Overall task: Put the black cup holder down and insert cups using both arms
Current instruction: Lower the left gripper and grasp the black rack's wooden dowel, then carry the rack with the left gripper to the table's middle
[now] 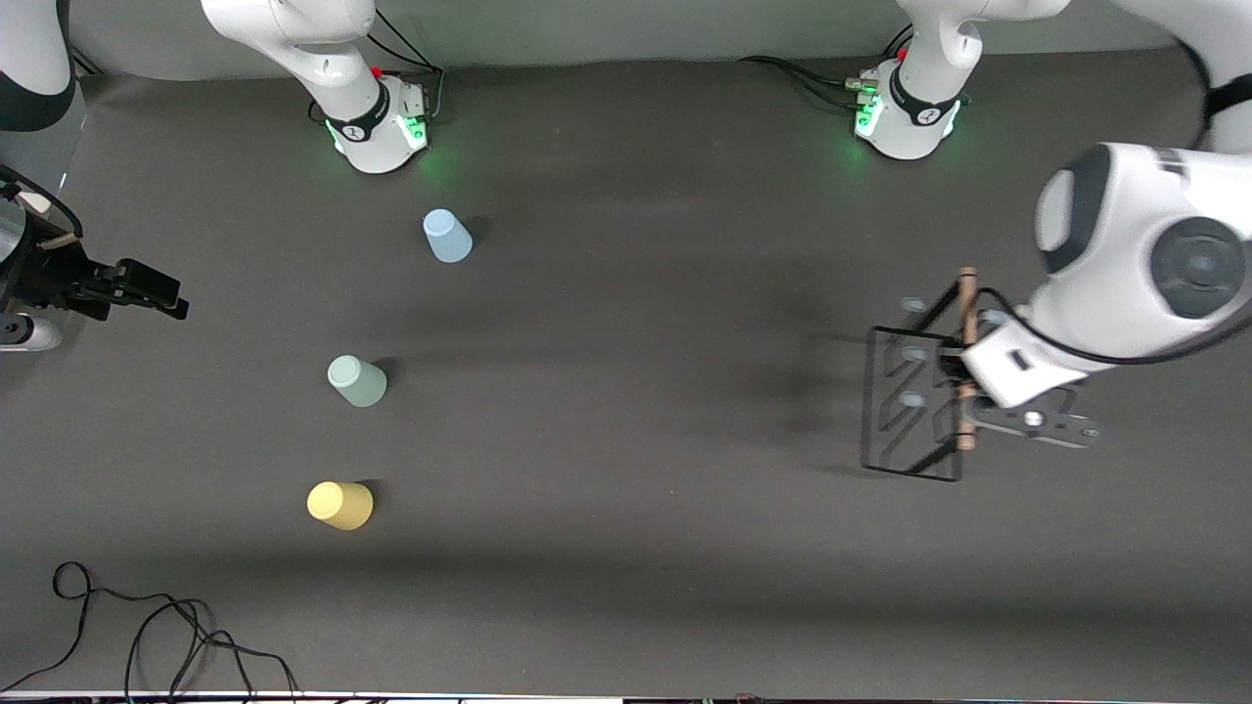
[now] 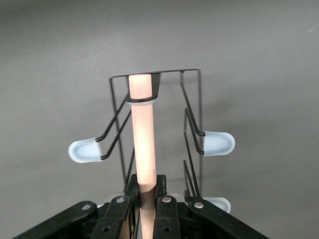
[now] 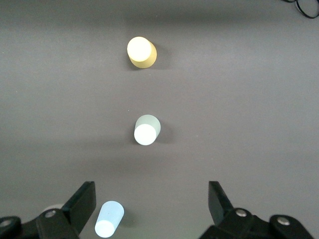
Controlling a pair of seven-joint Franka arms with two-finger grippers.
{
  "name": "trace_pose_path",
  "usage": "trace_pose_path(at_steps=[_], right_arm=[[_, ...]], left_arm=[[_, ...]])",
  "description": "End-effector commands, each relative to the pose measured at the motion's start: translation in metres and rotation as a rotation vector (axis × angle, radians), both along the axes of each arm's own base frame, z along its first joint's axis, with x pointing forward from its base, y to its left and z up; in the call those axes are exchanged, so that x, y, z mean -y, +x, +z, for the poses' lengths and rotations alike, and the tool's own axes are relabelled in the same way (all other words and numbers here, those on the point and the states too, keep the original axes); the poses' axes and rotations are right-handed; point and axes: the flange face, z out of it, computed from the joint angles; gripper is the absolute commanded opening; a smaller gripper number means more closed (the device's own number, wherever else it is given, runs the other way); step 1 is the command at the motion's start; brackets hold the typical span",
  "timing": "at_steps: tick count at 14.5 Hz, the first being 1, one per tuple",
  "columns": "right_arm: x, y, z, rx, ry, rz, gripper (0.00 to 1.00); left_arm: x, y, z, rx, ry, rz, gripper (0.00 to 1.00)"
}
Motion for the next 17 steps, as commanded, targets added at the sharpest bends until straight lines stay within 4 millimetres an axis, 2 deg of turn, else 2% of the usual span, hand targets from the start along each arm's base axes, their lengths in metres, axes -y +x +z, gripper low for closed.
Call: trace_pose_path(at_steps=[1, 4, 6, 12, 16, 17], right_arm=[[-0.005, 0.0, 0.001, 0.005, -0.008, 0.004, 1.0], [-0.01, 0.0, 0.001, 0.005, -0.009, 0.014, 1.0], [-0.014, 0.0, 0.001, 0.007, -0.009, 0.021, 1.0], [-0.014, 0.0, -0.004, -0.001, -0.009, 0.021, 1.0], [-0.015, 0.003, -0.01, -0.013, -0.011, 0.023, 1.0], [-0.015, 0.004, -0.011, -0.013, -0.011, 0.023, 1.0]], left_arm=[[0.067, 0.002, 0.001, 0.018, -0.01, 0.053, 0.0], [0.146, 0.0, -0.009, 0.009, -0.066, 0.175, 0.0], [0.195, -0.007, -0.02, -0.005, -0.09, 0.154, 0.0], [0.299, -0.035, -0.052, -0.002, -0.136, 0.107, 0.0], [0.383, -0.072, -0.085, -0.001, -0.147, 0.124, 0.0], [0.394, -0.08, -0.092, -0.002, -0.149, 0.12, 0.0]])
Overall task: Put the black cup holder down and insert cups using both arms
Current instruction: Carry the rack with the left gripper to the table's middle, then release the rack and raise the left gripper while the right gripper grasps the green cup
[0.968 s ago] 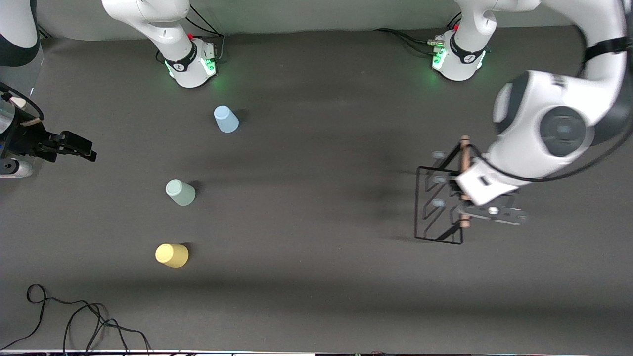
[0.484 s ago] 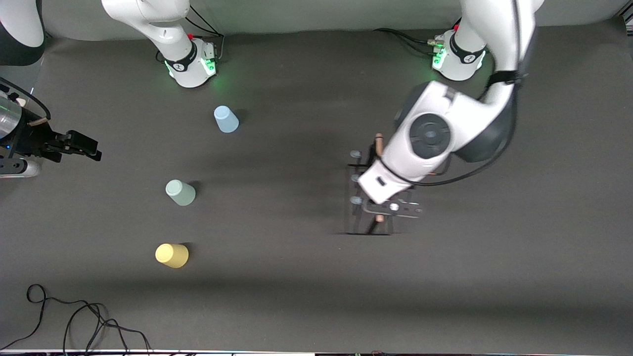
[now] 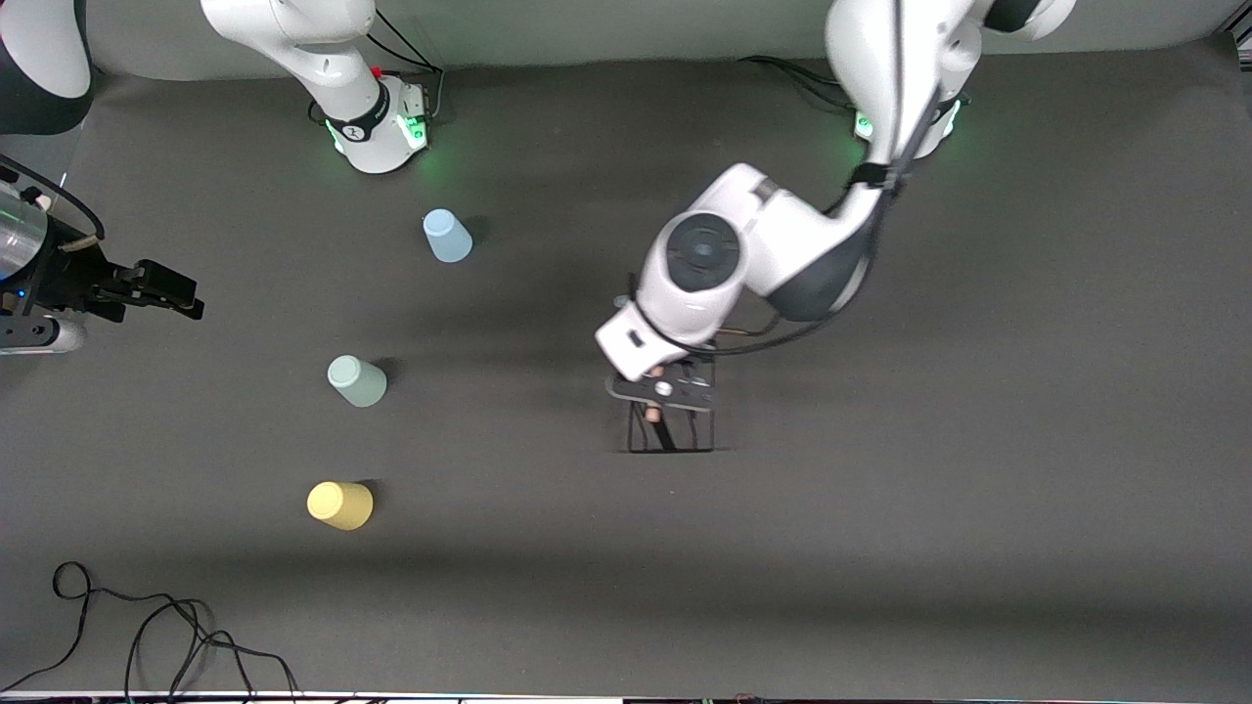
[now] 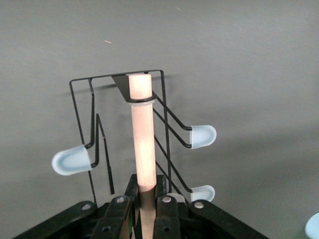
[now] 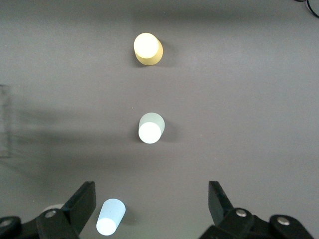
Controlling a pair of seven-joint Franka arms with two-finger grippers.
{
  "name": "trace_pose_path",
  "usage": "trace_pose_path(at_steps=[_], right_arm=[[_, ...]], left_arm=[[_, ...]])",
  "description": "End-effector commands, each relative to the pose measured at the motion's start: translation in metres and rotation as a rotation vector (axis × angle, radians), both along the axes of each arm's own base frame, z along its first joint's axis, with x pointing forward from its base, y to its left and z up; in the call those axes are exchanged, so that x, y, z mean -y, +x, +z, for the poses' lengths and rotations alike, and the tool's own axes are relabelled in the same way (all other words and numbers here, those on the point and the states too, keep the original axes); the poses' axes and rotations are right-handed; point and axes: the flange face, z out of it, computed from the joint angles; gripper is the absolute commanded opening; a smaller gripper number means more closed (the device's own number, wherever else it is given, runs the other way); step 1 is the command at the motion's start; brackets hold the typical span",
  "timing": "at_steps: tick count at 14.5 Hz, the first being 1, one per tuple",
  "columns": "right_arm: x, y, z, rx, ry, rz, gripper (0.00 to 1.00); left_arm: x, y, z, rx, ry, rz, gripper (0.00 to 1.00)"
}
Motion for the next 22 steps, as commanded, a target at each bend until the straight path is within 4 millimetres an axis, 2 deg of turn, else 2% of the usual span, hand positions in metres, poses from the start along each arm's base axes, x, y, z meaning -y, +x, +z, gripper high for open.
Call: trace_pose_path(at_steps=[1, 5, 10, 11, 12, 14, 16, 17, 18, 20, 22], right_arm=[[-0.003, 0.003, -0.004, 0.0, -0.009, 0.002, 1.0], [-0.004, 0.003, -0.005, -0.003, -0.009, 0.002, 1.0], [-0.004, 0.003, -0.005, -0.003, -0.009, 0.003, 1.0], [-0.004, 0.003, -0.005, -0.003, -0.008, 0.003, 1.0], [-0.004, 0.003, -0.005, -0.001, -0.008, 0.003, 1.0], [-0.004, 0.003, -0.005, 0.0, -0.008, 0.002, 1.0], [-0.005, 0.003, -0.005, -0.001, -0.008, 0.003, 1.0], [-0.012, 0.001, -0.005, -0.003, -0.008, 0.012, 1.0], [-0.023, -0.004, -0.008, -0.006, -0.01, 0.031, 1.0], [-0.028, -0.023, -0.015, 0.023, -0.01, 0.031, 1.0], [-0.036, -0.046, -0.021, 0.037, -0.01, 0.048, 1.0]], left_arm=[[0.041, -0.016, -0.008, 0.01, -0.018, 0.019, 0.0], [0.049, -0.024, -0.007, 0.003, -0.024, 0.015, 0.0], [0.049, -0.013, -0.033, 0.026, -0.044, 0.03, 0.0], [0.049, -0.013, -0.035, 0.034, -0.043, 0.015, 0.62], [0.051, -0.013, -0.034, 0.046, -0.049, 0.011, 0.99], [0.05, -0.012, -0.032, 0.045, -0.052, 0.016, 1.0], [0.048, -0.013, -0.02, 0.033, -0.047, 0.018, 1.0], [0.041, -0.012, -0.008, 0.025, -0.035, 0.019, 1.0], [0.029, -0.006, 0.004, 0.007, -0.018, 0.029, 1.0], [-0.005, 0.004, 0.044, -0.02, 0.017, 0.014, 1.0], [-0.053, 0.014, 0.096, -0.036, 0.038, -0.051, 1.0]])
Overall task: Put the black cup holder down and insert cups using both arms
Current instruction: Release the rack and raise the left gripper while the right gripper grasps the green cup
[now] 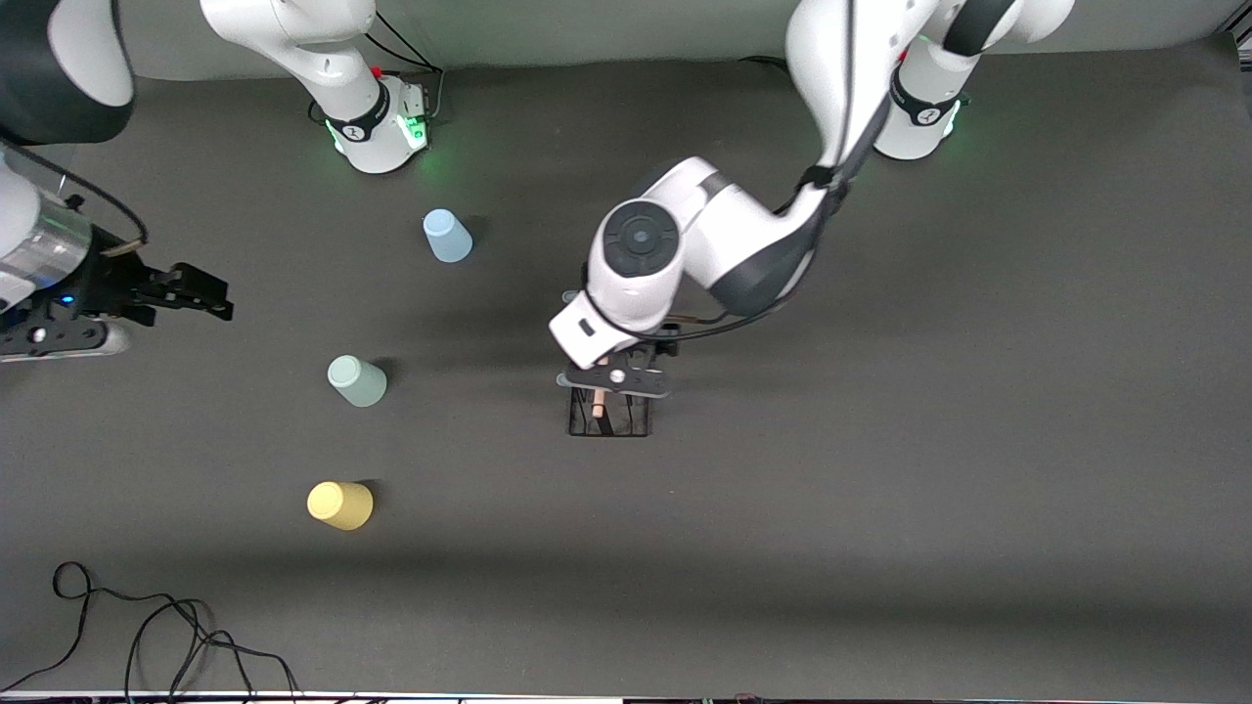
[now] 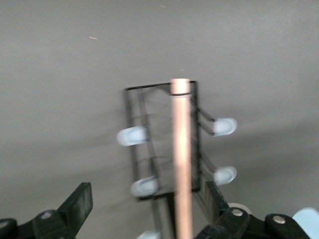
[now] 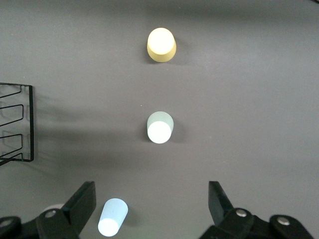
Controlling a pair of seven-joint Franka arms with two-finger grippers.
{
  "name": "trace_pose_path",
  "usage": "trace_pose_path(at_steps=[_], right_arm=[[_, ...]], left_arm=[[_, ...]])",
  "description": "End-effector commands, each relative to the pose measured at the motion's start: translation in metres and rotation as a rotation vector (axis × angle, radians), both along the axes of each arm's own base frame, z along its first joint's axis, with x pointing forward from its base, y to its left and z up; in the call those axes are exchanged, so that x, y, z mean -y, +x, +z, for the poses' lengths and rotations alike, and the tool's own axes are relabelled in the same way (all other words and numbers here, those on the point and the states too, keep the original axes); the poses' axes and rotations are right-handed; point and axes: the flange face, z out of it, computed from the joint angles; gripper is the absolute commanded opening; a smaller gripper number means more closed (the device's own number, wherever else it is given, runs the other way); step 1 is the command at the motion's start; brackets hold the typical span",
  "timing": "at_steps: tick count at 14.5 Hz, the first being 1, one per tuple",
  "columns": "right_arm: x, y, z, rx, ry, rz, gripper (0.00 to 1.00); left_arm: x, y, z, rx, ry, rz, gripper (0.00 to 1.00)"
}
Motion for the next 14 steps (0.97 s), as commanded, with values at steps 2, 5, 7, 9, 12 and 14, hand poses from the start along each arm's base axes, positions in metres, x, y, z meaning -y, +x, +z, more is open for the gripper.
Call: trace_pose_path(at_steps=[2, 5, 7, 9, 12, 14], right_arm=[[-0.002, -0.051, -0.006, 0.04, -0.007, -0.01, 1.0], [0.0, -0.055, -0.034, 0.043, -0.007, -0.011, 1.0], [0.003, -0.054, -0.074, 0.066, -0.005, -0.012, 1.0], [0.005, -0.055, -0.121, 0.077, -0.003, -0.018, 1.0], [0.003, -0.039, -0.18, 0.071, -0.003, -0.02, 1.0], [0.002, -0.037, -0.217, 0.078, -0.002, -0.018, 1.0]], left_arm=[[-0.101, 0.009, 0.104, -0.053, 0.044, -0.061, 1.0], [-0.191, 0.018, 0.157, -0.078, 0.087, -0.113, 1.0], [-0.249, 0.021, 0.183, -0.093, 0.119, -0.125, 1.0], [-0.293, 0.021, 0.196, -0.098, 0.201, -0.097, 1.0], [-0.359, 0.03, 0.206, -0.107, 0.249, -0.094, 0.99], [-0.409, 0.032, 0.209, -0.113, 0.231, -0.021, 1.0]])
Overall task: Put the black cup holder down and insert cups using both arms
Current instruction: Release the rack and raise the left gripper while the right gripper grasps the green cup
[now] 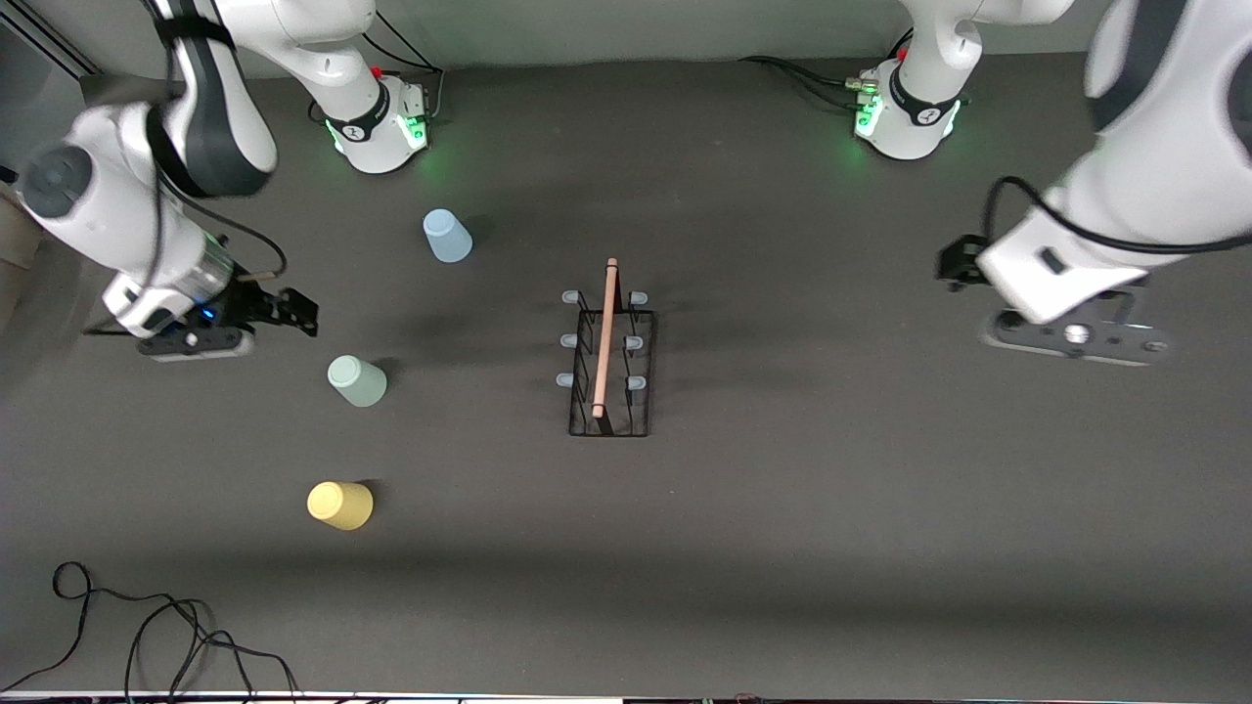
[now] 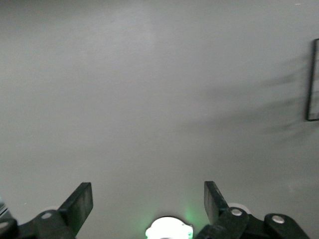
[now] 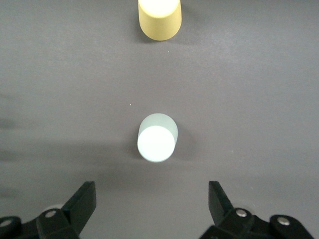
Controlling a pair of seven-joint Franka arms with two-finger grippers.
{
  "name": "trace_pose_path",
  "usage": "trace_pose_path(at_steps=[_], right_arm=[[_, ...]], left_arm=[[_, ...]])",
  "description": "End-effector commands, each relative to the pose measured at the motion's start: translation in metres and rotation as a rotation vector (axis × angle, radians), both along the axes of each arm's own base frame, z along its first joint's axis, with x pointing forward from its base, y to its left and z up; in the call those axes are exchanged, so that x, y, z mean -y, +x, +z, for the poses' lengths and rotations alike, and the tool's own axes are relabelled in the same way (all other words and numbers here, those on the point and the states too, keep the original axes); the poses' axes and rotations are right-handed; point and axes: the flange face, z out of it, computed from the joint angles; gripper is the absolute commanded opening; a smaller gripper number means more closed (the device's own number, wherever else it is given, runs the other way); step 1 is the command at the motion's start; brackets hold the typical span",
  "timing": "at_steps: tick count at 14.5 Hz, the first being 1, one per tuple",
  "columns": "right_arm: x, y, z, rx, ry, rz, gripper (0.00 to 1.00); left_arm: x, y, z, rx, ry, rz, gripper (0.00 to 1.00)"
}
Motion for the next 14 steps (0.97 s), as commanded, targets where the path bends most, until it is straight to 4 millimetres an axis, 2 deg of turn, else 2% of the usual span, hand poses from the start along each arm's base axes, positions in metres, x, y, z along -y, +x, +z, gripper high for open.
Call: trace_pose_path(at_steps=[1, 2, 3, 4, 6, 8, 10, 11, 14], right_arm=[[-0.002, 0.003, -0.048, 0.036, -0.004, -0.009, 1.0], [-0.002, 0.001, -0.067, 0.058, -0.003, -0.008, 1.0], [-0.002, -0.001, -0.086, 0.072, -0.001, -0.008, 1.0], [-0.002, -0.001, -0.099, 0.083, -0.001, -0.008, 1.0], [-0.001, -0.002, -0.115, 0.08, -0.001, -0.006, 1.0], [-0.001, -0.003, -0.121, 0.07, -0.002, -0.006, 1.0], [-0.003, -0.004, -0.134, 0.058, -0.002, -0.003, 1.0], [-0.002, -0.004, -0.142, 0.055, -0.003, -0.005, 1.0], [-0.001, -0.003, -0.158, 0.06, -0.003, -0.005, 1.0]], left_arm=[[-0.066, -0.006, 0.0, -0.009, -0.011, 0.066, 1.0], [-0.085, -0.003, -0.005, 0.007, -0.027, 0.098, 0.95], [-0.097, -0.001, -0.016, 0.02, -0.032, 0.112, 0.88], [-0.108, -0.001, -0.026, 0.044, -0.039, 0.124, 0.85], [-0.11, -0.004, -0.041, 0.081, -0.048, 0.123, 0.87], [-0.109, -0.012, -0.046, 0.091, -0.054, 0.121, 0.88], [-0.108, -0.013, -0.046, 0.103, -0.057, 0.118, 0.93], [-0.106, -0.013, -0.046, 0.099, -0.067, 0.118, 0.99], [-0.104, -0.015, -0.045, 0.085, -0.079, 0.121, 0.99]])
